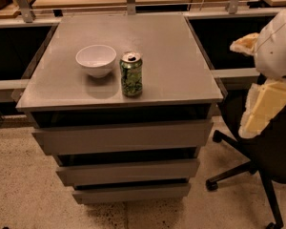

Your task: Open top drawer

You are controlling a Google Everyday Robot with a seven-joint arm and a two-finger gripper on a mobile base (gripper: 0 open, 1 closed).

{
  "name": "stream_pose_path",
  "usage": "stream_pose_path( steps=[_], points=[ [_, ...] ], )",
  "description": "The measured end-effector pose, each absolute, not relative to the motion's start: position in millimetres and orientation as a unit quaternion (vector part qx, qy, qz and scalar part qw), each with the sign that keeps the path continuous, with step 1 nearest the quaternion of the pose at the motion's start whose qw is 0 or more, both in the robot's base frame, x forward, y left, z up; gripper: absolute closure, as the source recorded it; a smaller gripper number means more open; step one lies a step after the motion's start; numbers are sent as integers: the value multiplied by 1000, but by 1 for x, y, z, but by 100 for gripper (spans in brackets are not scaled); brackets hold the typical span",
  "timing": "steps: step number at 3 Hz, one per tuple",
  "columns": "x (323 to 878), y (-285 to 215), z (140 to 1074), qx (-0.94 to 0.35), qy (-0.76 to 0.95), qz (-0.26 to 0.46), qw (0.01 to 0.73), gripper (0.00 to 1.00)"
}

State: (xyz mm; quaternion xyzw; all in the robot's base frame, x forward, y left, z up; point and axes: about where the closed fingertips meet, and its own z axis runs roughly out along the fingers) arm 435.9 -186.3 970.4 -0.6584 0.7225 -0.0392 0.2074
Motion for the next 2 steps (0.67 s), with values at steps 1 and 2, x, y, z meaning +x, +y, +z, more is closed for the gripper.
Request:
stream_pose_path(
  steps=[1, 2],
  points=[
    [425, -167, 925, -661, 713, -33, 232, 0],
    [417, -154, 852, -670, 703, -11, 240, 0]
  ],
)
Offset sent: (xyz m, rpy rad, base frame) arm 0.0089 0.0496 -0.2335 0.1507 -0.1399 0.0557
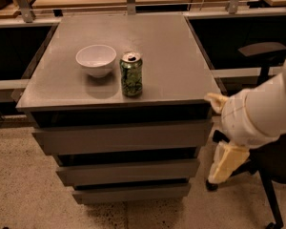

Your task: Open top drawer

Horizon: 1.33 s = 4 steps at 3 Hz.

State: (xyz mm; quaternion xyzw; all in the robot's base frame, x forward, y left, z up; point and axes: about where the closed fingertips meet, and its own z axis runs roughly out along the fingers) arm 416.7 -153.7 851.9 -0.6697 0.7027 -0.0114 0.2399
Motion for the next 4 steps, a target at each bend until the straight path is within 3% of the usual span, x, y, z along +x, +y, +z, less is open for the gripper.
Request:
stream_pose_path(
  steps=[4],
  points=[
    [454, -118, 750, -673, 692, -48, 256, 0]
  ],
)
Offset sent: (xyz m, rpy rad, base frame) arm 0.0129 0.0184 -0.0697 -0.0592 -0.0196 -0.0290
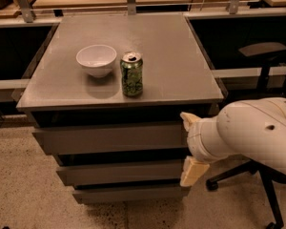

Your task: Open top drawer

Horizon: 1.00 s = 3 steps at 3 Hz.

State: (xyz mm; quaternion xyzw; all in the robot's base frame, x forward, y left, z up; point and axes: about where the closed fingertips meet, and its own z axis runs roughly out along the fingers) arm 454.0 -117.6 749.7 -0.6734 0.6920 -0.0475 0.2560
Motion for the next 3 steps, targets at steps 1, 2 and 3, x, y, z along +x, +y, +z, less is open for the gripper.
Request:
stream_pose_path(
  steps=[1, 2, 3],
  points=[
    [478, -107, 732, -682, 677, -50, 272, 0],
    [488, -99, 722, -692, 663, -39, 285, 0],
    [497, -99, 705, -697, 656, -10, 290, 0]
  ],
)
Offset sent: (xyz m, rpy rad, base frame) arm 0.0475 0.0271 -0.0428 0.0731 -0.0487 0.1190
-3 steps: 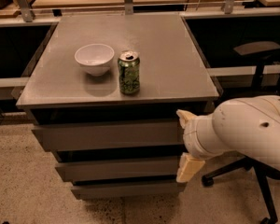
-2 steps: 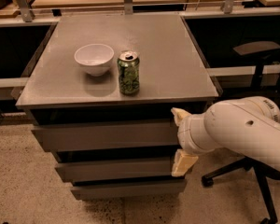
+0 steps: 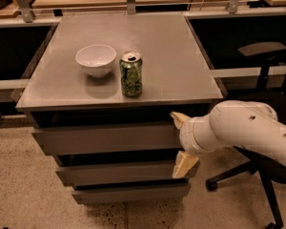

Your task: Open top drawer

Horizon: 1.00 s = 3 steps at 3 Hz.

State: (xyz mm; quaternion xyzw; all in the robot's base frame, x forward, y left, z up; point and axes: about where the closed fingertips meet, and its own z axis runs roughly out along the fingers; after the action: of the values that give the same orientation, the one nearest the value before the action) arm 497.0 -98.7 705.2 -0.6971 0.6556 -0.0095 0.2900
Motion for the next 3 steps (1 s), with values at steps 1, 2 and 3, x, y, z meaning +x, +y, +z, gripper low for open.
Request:
stream_pose_path(
  steps=[1, 2, 3],
  points=[
    [508, -103, 691, -702, 652, 9, 286, 0],
    [518, -109, 678, -704, 654, 20, 277, 0],
    [529, -112, 674, -707, 654, 23, 270, 18]
  ],
)
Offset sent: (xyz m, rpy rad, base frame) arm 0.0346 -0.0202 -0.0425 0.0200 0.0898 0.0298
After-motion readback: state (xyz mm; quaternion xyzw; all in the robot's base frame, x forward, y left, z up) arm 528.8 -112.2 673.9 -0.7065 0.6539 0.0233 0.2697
